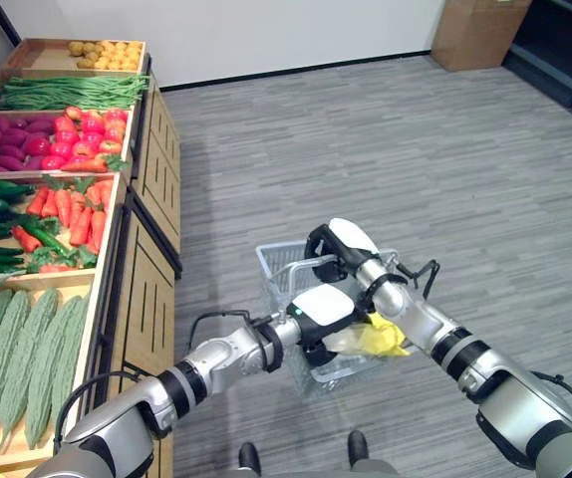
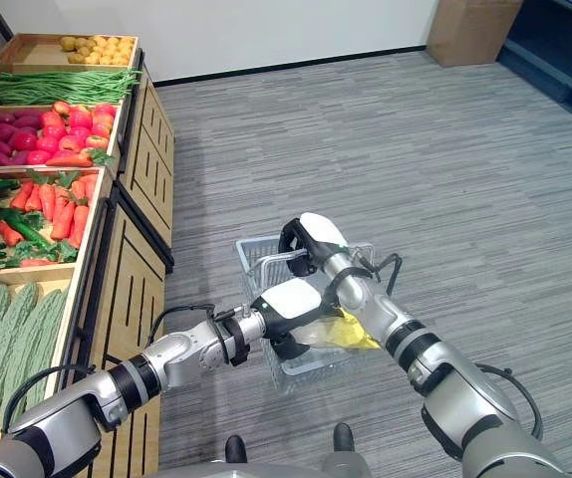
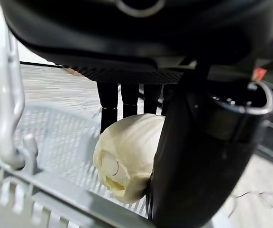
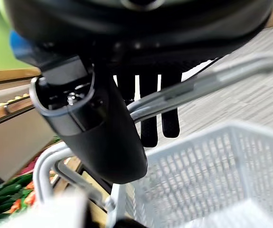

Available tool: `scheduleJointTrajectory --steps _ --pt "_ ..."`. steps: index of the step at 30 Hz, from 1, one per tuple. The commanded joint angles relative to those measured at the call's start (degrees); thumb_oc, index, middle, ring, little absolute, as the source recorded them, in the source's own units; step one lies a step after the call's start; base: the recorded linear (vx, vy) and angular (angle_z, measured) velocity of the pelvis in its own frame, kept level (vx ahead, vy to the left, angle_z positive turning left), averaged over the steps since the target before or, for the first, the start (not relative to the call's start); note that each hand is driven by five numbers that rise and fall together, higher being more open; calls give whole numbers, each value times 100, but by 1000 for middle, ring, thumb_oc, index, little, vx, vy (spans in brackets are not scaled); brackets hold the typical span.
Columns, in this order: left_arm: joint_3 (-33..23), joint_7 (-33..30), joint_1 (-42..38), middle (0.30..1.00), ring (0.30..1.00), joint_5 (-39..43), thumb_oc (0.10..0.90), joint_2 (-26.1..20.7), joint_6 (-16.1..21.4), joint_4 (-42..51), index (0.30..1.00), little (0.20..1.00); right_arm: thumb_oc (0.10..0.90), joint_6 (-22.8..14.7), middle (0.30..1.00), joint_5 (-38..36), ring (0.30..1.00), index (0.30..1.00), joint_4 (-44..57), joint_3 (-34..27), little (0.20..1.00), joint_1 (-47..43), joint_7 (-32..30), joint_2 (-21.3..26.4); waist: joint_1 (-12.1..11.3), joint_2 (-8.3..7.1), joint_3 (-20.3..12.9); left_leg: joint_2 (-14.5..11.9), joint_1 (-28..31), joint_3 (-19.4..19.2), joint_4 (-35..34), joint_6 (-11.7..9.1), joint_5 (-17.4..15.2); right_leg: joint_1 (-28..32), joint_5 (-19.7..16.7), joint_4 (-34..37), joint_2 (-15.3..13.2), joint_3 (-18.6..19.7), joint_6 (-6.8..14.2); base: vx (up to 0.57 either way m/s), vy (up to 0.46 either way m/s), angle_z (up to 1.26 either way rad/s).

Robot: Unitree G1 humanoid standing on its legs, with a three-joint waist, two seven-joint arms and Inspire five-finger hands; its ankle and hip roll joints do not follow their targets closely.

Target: Get the vegetables into the basket

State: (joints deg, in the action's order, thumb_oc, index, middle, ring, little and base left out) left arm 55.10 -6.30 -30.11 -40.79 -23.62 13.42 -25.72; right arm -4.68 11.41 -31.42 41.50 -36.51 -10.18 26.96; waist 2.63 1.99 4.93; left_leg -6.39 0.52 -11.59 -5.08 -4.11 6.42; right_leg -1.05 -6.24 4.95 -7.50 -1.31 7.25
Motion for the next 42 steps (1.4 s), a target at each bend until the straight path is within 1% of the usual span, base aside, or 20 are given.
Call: scheduleJointTrajectory --steps 1,4,5,6,7,10,13,21,25,28,29,30,31,32,34,35,37,40,41,42 --pt "-157 -496 -363 300 300 -605 400 144 -102 -572 300 300 400 -512 300 -54 300 300 796 -586 300 -780 -396 -151 -71 -367 -459 48 -10 144 8 1 -436 -58 60 5 -188 -232 302 0 0 0" --pt "-317 -579 -176 300 300 -1178 400 132 -471 -1067 300 300 400 -520 300 -41 300 300 1010 -695 300 -673 -382 -29 -95 -380 -447 46 0 137 8 2 -443 -59 63 5 -187 -223 292 0 0 0" --pt "-318 -599 -165 363 363 -1206 445 150 -479 -1085 363 363 400 -514 300 -41 300 300 1026 -696 300 -661 -377 -23 -95 -378 -451 46 3 136 8 2 -443 -57 64 5 -188 -223 292 0 0 0" --pt "-414 -645 -126 635 635 -1370 639 151 -645 -1254 635 635 400 -510 300 -26 300 300 1100 -723 300 -622 -375 28 -105 -381 -447 44 0 137 8 1 -443 -62 61 5 -186 -226 289 0 0 0" --pt "-460 -706 -97 1000 1000 -1483 900 154 -696 -1354 1000 1000 400 -499 300 -33 300 300 1164 -749 300 -590 -371 61 -109 -384 -441 42 -2 139 8 -1 -442 -63 62 5 -186 -227 287 0 0 0" --pt "-688 -786 79 1000 1000 -1623 900 163 -861 -1484 1000 1000 400 -464 300 -39 300 300 1273 -852 300 -460 -340 152 -135 -406 -424 35 -13 141 8 0 -440 -60 67 5 -187 -230 283 0 0 0" --pt "-773 -809 122 1000 1000 -1630 900 140 -895 -1417 1000 1000 400 -407 300 3 300 300 1214 -884 300 -389 -317 200 -154 -424 -409 30 -27 156 8 0 -435 -59 71 5 -192 -248 276 -2 -9 4" --pt "-758 -637 154 1000 1000 -1530 900 -28 -737 -988 1000 1000 400 -322 300 -74 300 300 901 -873 300 -283 8 497 -157 -464 -416 26 -41 209 8 -5 -432 -18 101 5 -185 -313 258 1 0 1" --pt "-845 -592 150 1000 1000 -1094 900 -147 -515 -377 1000 1000 400 -223 300 -162 300 300 504 -910 300 -196 67 470 -173 -471 -404 30 -45 227 8 -1 -429 -15 97 5 -183 -330 251 0 0 0" --pt "-917 -347 252 1000 1000 -185 900 -329 -55 830 1000 1000 400 -68 300 -250 300 300 -334 -1009 300 -188 -30 291 -234 -480 -392 32 -64 266 8 11 -417 -20 84 5 -184 -343 245 0 0 0" --pt "-962 -278 293 1000 1000 21 900 -370 -29 1021 1000 1000 400 -57 300 -267 300 300 -484 -1042 300 -218 -64 250 -252 -481 -386 34 -71 278 8 15 -414 -23 80 5 -183 -353 243 -53 -9 2" --pt "-978 -94 394 1000 1000 520 900 -417 133 1396 1000 1000 400 -18 300 -364 300 300 -882 -1136 300 -236 -156 164 -269 -483 -365 38 -111 290 8 27 -345 -49 21 5 -188 -361 227 0 0 0" --pt "-1018 50 495 1000 1000 855 900 -459 175 1647 1000 1000 400 1 300 -436 300 300 -1120 -1203 300 -270 -174 106 -279 -477 -373 40 -95 305 8 23 -403 -30 69 5 -186 -366 239 0 0 0" --pt "-1034 93 505 1000 1000 895 900 -493 162 1697 1000 1000 400 -12 300 -441 300 300 -1146 -1196 300 -284 -178 92 -274 -482 -374 40 -94 305 8 23 -405 -29 70 5 -185 -367 239 26 11 7" --pt "-1171 378 669 1000 1000 1660 900 -634 315 2376 1000 1000 400 40 300 -515 300 300 -1741 -1292 300 -344 -262 15 -314 -467 -352 57 -131 321 8 36 -338 -60 8 5 -190 -369 223 -29 10 10" --pt "-1262 623 888 1000 1000 2243 900 -789 275 2800 1000 1000 400 42 300 -703 300 300 -2345 -1424 300 -363 -321 -108 -342 -445 -351 62 -108 338 8 31 -389 -30 51 5 -192 -389 235 -7 12 5" --pt "-1470 662 1136 1000 1000 2636 900 -937 245 3098 1000 1000 400 62 300 -880 300 300 -2794 -1608 300 -272 -351 -137 -380 -424 -332 76 -113 358 8 31 -377 -23 44 5 -197 -410 234 14 16 4" --pt "-1734 671 1515 1000 1000 2886 900 -1146 156 3246 1000 1000 400 9 300 -1070 300 300 -3032 -1749 300 -160 -311 -162 -394 -422 -329 88 -110 383 8 31 -369 -7 45 5 -203 -434 234 -1 9 5" --pt "-1892 631 1725 1000 1000 2987 900 -1172 110 3174 1000 1000 400 -11 300 -1280 300 300 -3088 -1887 300 -20 -311 -177 -402 -420 -321 92 -110 391 8 31 -362 -2 44 5 -204 -442 235 -13 3 5" --pt "-2158 632 2168 1000 1000 3194 900 -1208 -1 3004 1000 1000 400 -60 300 -1589 300 300 -3101 -2063 300 215 -231 -171 -432 -417 -299 96 -118 412 8 33 -354 0 36 5 -204 -452 239 -13 0 4"
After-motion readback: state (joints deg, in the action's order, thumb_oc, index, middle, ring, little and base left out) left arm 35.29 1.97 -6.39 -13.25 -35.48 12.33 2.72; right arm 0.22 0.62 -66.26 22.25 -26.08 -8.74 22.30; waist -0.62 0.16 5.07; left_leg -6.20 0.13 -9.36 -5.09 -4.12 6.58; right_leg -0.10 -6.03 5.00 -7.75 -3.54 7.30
